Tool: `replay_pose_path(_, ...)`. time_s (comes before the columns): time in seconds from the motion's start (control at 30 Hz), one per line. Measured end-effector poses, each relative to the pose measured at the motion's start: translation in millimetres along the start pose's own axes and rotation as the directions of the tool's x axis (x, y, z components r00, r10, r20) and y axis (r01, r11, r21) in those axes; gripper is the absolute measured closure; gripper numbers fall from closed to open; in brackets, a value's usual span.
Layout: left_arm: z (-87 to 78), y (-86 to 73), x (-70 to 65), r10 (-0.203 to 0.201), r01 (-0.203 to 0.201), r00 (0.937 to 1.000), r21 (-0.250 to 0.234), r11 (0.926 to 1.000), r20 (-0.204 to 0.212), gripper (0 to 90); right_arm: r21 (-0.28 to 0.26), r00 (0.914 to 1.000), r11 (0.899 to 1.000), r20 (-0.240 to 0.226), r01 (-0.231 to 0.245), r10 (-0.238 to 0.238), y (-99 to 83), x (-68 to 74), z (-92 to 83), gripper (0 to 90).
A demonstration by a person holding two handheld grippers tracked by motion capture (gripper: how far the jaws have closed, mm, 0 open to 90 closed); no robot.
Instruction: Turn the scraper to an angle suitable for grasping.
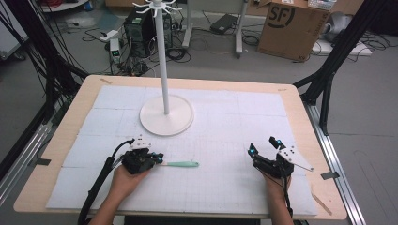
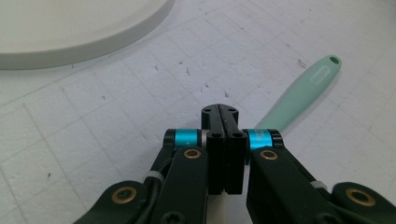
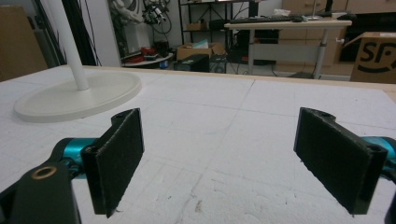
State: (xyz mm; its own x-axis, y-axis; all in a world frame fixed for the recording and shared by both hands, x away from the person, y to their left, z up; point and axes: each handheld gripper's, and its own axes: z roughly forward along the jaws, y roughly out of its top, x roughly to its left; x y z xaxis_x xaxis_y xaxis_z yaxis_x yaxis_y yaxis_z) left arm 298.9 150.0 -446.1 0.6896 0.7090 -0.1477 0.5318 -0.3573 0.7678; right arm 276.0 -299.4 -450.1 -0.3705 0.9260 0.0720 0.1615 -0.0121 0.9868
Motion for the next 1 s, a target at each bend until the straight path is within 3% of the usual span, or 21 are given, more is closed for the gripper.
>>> replay_pose_path(0.2, -0.8, -0.8, -1.9, 0.012, -0.012, 0.9999, 0.012, 0.9999, 0.01, 89.7, 0.0, 1.0, 1.0, -0.001, -0.001, 0.001, 0.0, 0.0, 0.0, 15.2)
replay_pose_path(0.77, -3.0, -2.7, -3.2, 0.055, -0.057, 0.9927, 0.016, 0.9983, 0.107, 89.6, 0.0, 1.0, 1.0, -0.001, -0.001, 0.001, -0.1, -0.1, 0.0, 15.3)
replay_pose_path(0.9, -3.7, -2.5, -5.2, 0.062, -0.062, 0.9927, -0.009, 0.9981, 0.103, 89.6, 0.0, 1.0, 1.0, -0.001, -0.001, 0.001, 0.0, -0.1, 0.1, 15.2)
replay_pose_path(1.0, -5.6, -2.7, -8.7, 0.093, -0.087, 0.9885, -0.053, 0.9948, 0.12, 89.7, 0.0, 1.0, 1.0, -0.001, -0.002, 0.002, -0.1, 0.0, 0.2, 15.3)
